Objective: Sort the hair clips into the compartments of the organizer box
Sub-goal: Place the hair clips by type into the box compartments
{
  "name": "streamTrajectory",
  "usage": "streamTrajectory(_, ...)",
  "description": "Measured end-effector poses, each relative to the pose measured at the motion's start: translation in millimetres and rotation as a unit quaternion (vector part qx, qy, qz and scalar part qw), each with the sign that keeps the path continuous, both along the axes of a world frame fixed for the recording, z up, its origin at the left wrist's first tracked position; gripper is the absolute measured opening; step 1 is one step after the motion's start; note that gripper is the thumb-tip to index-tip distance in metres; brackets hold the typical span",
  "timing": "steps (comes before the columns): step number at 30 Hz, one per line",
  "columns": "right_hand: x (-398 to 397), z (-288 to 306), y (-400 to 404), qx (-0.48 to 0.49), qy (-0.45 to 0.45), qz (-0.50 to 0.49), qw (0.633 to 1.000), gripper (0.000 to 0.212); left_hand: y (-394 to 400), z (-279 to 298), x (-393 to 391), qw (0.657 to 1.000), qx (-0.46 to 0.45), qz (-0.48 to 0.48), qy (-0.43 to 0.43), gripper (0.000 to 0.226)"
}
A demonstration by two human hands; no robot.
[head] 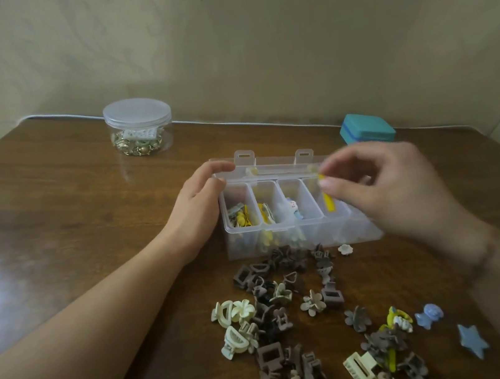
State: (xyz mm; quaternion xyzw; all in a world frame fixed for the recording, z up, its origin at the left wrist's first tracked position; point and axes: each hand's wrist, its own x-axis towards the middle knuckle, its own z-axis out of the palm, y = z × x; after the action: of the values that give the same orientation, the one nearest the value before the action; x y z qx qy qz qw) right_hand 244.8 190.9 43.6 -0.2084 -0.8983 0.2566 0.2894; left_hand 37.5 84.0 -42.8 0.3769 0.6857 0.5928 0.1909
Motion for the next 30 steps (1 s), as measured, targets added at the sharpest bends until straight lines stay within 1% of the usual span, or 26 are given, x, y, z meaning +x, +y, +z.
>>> streamTrajectory(2, -31.1, -5.7, 5.5, -0.048, -0.01, 0.009, 0.999, 0.006, -0.5, -1.3, -1.2, 1.0, -0.001, -0.005, -0.003, 0.035)
streamTrajectory(4, -52.2, -15.7, 11.9, -0.066, -0.04, 0.016, 0.997, 0.007, -1.4, -1.5, -1.6, 1.0, -0.003, -0.004, -0.003, 0.035)
streamTrajectory(5, -56.8, -18.8, 15.0, -0.057, -0.04, 0.012, 0.997, 0.007, -1.7, -1.1, -1.6, 1.0, -0.003, -0.002, -0.002, 0.035)
streamTrajectory(7, -53.5, -17.8, 20.0, -0.033, -0.01, -0.005, 0.999, 0.009, -1.9, -0.4, -0.9, 1.0, -0.002, -0.003, -0.003, 0.035)
streamTrajectory(9, -34.1, -9.0, 21.1, -0.003, 0.009, -0.015, 1.0, 0.01, -2.1, 0.1, 0.4, 1.0, -0.002, -0.004, -0.006, 0.035)
streamTrajectory(10, -19.7, -5.1, 21.7, 0.019, 0.001, -0.018, 1.0, 0.011, -1.6, 0.3, 0.7, 1.0, -0.002, -0.005, -0.005, 0.035)
streamTrajectory(12, 15.5, -2.7, 20.3, 0.052, -0.043, -0.01, 0.998, 0.014, -0.7, -1.2, 0.1, 1.0, 0.001, -0.006, -0.004, 0.035)
streamTrajectory(15, 67.0, -12.4, 12.9, 0.052, -0.134, 0.047, 0.989, 0.015, 0.4, -2.0, -0.1, 1.0, 0.004, 0.0, -0.007, 0.034)
streamTrajectory(18, 102.9, -30.3, 8.1, 0.069, -0.244, 0.099, 0.962, 0.026, 1.4, -1.4, 0.7, 1.0, 0.007, -0.002, -0.003, 0.034)
streamTrajectory(21, 119.7, -46.3, 8.2, 0.087, -0.312, 0.126, 0.938, 0.035, 1.1, -1.2, 1.0, 1.0, 0.004, -0.006, -0.006, 0.034)
streamTrajectory(24, 121.2, -57.4, 11.5, 0.107, -0.329, 0.138, 0.928, 0.035, -0.4, -1.2, 0.1, 1.0, 0.0, -0.012, -0.008, 0.036)
streamTrajectory(30, 107.8, -56.2, 15.1, 0.086, -0.276, 0.123, 0.949, 0.021, -2.8, 1.4, 0.7, 1.0, -0.006, -0.018, -0.019, 0.042)
